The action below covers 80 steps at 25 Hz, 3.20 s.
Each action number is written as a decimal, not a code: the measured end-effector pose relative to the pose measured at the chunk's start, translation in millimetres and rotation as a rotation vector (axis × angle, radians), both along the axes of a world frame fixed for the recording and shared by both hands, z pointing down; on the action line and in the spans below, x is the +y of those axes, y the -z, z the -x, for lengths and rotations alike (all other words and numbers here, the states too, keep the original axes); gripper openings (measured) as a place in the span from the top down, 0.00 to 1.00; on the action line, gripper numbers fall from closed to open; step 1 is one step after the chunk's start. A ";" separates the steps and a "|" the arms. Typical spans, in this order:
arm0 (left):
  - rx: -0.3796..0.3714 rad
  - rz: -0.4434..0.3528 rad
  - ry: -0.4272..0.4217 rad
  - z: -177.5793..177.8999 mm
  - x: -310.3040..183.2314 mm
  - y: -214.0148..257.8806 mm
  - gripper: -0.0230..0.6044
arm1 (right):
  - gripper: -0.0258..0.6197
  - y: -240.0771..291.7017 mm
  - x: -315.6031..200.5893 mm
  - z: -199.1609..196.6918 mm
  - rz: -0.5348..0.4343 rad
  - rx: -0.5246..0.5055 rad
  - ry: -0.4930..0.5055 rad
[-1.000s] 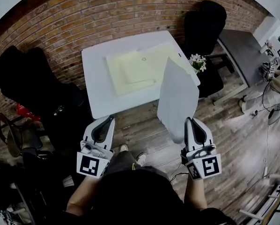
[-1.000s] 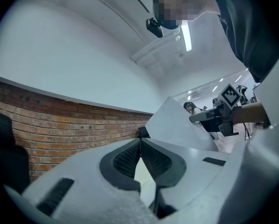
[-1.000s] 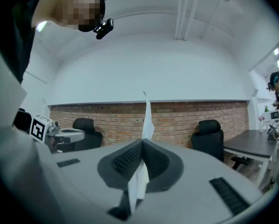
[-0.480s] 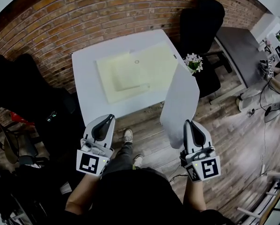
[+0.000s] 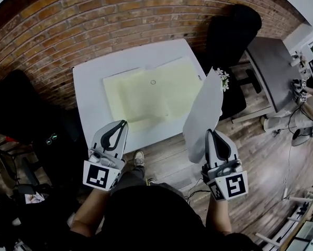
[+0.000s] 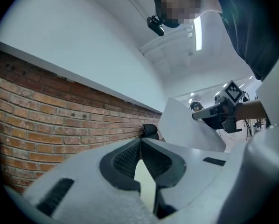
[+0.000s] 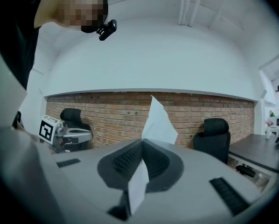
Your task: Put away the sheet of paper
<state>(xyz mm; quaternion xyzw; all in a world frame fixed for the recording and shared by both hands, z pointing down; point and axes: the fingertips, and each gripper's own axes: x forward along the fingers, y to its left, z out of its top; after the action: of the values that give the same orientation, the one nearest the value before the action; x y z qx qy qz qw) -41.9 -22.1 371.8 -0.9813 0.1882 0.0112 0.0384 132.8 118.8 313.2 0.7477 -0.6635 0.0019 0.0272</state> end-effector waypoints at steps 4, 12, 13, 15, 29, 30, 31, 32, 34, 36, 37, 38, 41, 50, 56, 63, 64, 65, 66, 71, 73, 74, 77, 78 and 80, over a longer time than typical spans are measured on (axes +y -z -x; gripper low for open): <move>0.013 0.024 0.000 -13.8 -37.5 -3.4 0.91 | 0.94 1.9 -35.3 -11.5 0.011 -0.017 -0.003; 0.007 0.039 -0.007 -42.3 -72.4 -8.2 0.91 | 0.94 -5.7 -72.5 -32.1 0.037 -0.033 0.017; 0.002 0.037 -0.005 -45.9 -73.6 -7.1 0.91 | 0.94 -5.8 -76.6 -34.5 0.036 -0.035 0.029; -0.007 0.022 0.008 -51.2 -76.1 -2.4 0.91 | 0.94 -7.0 -85.4 -38.8 0.031 -0.040 0.064; -0.030 0.009 0.193 -47.3 -87.3 7.7 0.91 | 0.94 -48.9 -136.9 -76.1 0.147 -0.065 0.247; -0.032 0.012 0.203 -45.6 -87.3 6.6 0.91 | 0.94 -54.2 -139.4 -77.5 0.158 -0.070 0.255; -0.034 0.016 0.213 -43.8 -87.6 5.4 0.91 | 0.94 -59.2 -142.3 -78.5 0.169 -0.074 0.263; -0.037 0.020 0.222 -41.9 -88.2 4.0 0.91 | 0.94 -64.0 -145.6 -79.1 0.177 -0.076 0.272; -0.042 0.025 0.243 -36.8 -89.4 1.2 0.91 | 0.94 -73.2 -153.1 -79.3 0.185 -0.087 0.289; -0.050 0.030 0.266 -30.7 -90.0 -1.7 0.91 | 0.94 -84.9 -160.9 -81.0 0.201 -0.116 0.304; -0.056 0.034 0.278 -27.6 -90.2 -3.4 0.91 | 0.94 -91.5 -165.0 -82.7 0.212 -0.141 0.309; -0.062 0.036 0.288 -25.0 -90.4 -4.8 0.91 | 0.94 -97.4 -169.5 -84.5 0.219 -0.177 0.313; -0.068 0.036 0.313 -19.3 -91.4 -5.8 0.91 | 0.94 -112.4 -182.7 -90.6 0.224 -0.285 0.323; -0.093 0.044 0.391 -1.4 -89.8 -9.2 0.91 | 0.94 -194.4 -211.4 -104.6 0.403 -0.321 0.325; -0.103 0.043 0.438 10.4 -86.4 -11.1 0.91 | 0.94 -245.1 -217.7 -125.8 0.538 -0.253 0.292; -0.122 0.050 0.476 15.7 -83.4 -12.3 0.91 | 0.94 -277.1 -223.8 -134.7 0.628 -0.177 0.308; -0.123 0.050 0.480 16.2 -83.0 -12.3 0.91 | 0.94 -281.9 -225.1 -134.8 0.643 -0.170 0.314; -0.124 0.050 0.485 16.9 -82.5 -12.4 0.91 | 0.94 -286.7 -226.4 -134.9 0.657 -0.165 0.319; -0.125 0.051 0.489 17.8 -82.1 -12.7 0.91 | 0.94 -291.1 -227.7 -135.3 0.671 -0.162 0.323; -0.126 0.055 0.503 21.0 -80.5 -15.6 0.91 | 0.94 -309.0 -233.0 -136.5 0.731 -0.114 0.340; -0.130 0.053 0.505 20.7 -79.9 -16.0 0.91 | 0.94 -313.6 -235.0 -135.2 0.744 -0.113 0.347; -0.132 0.055 0.507 20.9 -79.6 -16.4 0.91 | 0.94 -315.3 -236.0 -133.6 0.746 -0.115 0.350; -0.135 0.062 0.521 24.0 -78.1 -17.4 0.91 | 0.94 -319.9 -239.6 -128.1 0.742 -0.130 0.343; -0.136 0.063 0.526 25.4 -77.6 -17.6 0.91 | 0.94 -321.6 -241.0 -126.1 0.739 -0.138 0.338; -0.139 0.066 0.535 28.8 -76.4 -18.7 0.91 | 0.94 -324.7 -244.4 -120.8 0.735 -0.146 0.337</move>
<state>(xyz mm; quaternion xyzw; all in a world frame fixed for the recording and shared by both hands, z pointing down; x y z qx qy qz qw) -70.8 -98.5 390.5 -0.8959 0.4378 -0.0731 0.0207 253.7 -125.6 637.9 0.5671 -0.7318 0.2875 0.2454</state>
